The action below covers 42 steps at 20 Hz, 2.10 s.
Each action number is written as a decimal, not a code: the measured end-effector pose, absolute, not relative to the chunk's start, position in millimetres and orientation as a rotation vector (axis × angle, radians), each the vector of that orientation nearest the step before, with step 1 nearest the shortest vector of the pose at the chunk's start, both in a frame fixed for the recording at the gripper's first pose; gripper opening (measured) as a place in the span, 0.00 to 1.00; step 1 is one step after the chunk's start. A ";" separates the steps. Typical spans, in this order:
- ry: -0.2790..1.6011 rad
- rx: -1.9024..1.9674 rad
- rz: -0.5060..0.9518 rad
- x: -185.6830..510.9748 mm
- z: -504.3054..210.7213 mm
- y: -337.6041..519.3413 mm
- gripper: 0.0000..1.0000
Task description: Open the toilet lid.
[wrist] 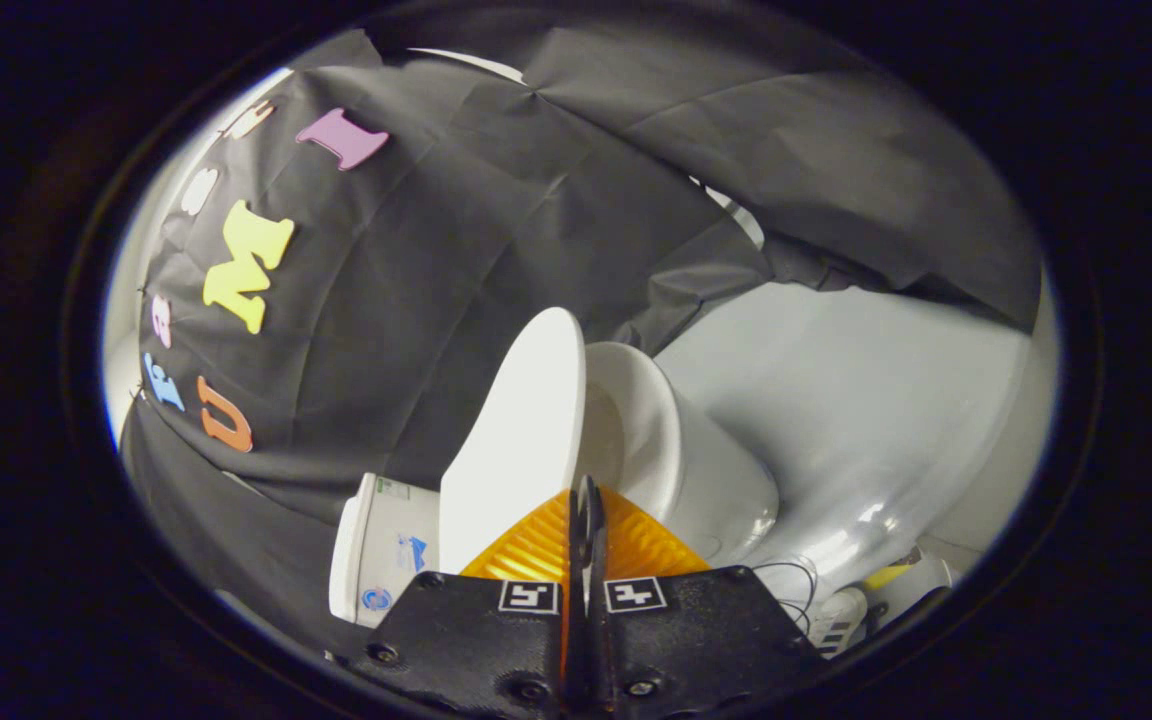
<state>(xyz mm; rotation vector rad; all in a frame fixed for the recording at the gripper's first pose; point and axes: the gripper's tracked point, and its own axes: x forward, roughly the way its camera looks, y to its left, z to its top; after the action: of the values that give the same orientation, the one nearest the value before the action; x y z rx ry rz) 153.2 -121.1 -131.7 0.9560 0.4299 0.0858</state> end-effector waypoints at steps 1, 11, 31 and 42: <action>0.420 0.959 0.086 152.9 -125.0 -120.3 0.04; 0.347 0.865 0.080 138.1 -63.5 -98.7 0.04; 0.248 0.709 0.113 122.8 25.3 -28.3 0.04; 0.223 0.651 0.137 116.8 55.6 3.8 0.06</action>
<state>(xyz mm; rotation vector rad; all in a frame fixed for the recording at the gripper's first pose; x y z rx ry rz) 116.8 3.8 55.6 0.6510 0.2235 0.1373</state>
